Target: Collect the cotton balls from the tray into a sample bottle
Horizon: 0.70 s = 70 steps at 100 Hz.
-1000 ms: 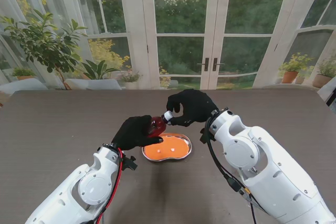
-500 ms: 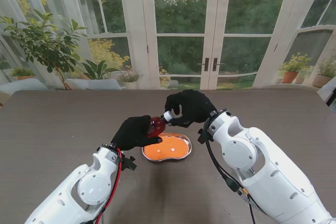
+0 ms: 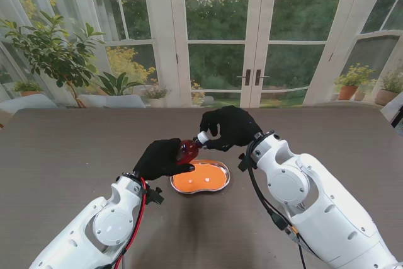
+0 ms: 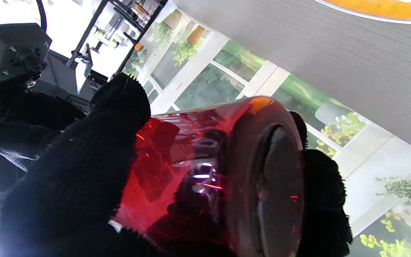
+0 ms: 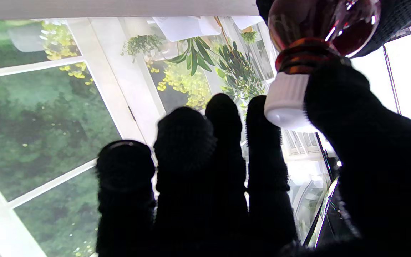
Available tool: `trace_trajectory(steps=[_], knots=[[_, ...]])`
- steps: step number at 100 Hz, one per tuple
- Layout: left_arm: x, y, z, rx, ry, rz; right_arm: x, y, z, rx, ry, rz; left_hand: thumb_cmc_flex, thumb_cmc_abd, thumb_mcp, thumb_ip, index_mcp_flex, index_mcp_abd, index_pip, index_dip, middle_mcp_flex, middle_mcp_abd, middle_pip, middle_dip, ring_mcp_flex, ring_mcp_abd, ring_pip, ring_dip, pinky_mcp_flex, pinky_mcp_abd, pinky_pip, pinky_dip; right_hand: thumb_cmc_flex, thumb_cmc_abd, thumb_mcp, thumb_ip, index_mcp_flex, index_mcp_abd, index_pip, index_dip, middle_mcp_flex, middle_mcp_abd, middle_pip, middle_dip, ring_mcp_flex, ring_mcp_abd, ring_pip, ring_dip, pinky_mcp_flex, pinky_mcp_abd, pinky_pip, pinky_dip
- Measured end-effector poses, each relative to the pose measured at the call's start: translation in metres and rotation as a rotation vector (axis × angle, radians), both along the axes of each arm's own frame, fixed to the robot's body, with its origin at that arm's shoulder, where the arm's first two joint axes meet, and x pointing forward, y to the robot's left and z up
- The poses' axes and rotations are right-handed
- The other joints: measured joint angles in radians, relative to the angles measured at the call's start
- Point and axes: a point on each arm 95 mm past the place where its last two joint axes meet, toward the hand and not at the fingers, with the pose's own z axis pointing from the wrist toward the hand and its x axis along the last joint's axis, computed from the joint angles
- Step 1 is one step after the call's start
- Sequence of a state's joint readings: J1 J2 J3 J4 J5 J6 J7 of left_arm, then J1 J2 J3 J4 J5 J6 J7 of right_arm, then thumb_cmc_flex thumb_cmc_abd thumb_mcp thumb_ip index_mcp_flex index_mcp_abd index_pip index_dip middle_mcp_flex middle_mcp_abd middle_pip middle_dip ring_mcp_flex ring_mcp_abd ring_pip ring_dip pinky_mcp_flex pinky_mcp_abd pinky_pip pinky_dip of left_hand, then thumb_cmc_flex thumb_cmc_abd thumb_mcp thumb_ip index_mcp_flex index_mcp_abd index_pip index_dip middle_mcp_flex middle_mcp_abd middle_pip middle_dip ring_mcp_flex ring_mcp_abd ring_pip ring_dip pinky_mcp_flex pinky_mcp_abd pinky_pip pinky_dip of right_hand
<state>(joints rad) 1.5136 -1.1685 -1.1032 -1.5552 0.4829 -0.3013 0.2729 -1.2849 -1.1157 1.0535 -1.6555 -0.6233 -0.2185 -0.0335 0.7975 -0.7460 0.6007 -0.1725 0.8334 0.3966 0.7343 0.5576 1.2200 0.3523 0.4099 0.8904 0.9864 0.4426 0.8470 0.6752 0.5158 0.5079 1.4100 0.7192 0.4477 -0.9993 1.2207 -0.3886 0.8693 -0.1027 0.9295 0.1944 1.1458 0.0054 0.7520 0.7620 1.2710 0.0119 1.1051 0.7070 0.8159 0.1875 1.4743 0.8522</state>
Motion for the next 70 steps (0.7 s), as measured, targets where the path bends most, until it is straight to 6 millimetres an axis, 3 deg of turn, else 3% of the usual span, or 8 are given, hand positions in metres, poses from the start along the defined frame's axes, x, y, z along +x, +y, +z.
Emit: trace_trajectory(steps=[41,70], knots=[[0.000,0.001,0.000,0.000,0.003,0.001,0.001,-0.002,0.000,0.007,0.007,-0.007,0.000,0.000,0.000,0.000,0.000,0.000,0.000,0.000,0.000,0.000,0.000,-0.001,0.000,0.000,0.000,0.000,0.000,0.000,0.000,0.000,-0.001,0.000,0.000,0.000,0.000,0.000,0.000,0.000,0.002,-0.001,-0.001,0.003,0.000,0.000,0.001,0.000,0.000,0.000,0.001,-0.001],[-0.001,0.001,-0.001,0.002,0.003,0.002,0.006,-0.018,0.005,0.012,0.015,-0.098,0.000,0.000,0.000,0.000,0.000,0.000,0.000,0.000,0.000,0.000,0.000,-0.001,0.000,0.000,0.000,0.000,0.000,0.000,0.000,0.000,-0.001,0.010,0.000,0.000,0.000,0.000,0.000,0.000,0.011,-0.001,-0.002,0.003,0.000,0.000,0.002,0.000,0.000,0.000,0.001,-0.001]])
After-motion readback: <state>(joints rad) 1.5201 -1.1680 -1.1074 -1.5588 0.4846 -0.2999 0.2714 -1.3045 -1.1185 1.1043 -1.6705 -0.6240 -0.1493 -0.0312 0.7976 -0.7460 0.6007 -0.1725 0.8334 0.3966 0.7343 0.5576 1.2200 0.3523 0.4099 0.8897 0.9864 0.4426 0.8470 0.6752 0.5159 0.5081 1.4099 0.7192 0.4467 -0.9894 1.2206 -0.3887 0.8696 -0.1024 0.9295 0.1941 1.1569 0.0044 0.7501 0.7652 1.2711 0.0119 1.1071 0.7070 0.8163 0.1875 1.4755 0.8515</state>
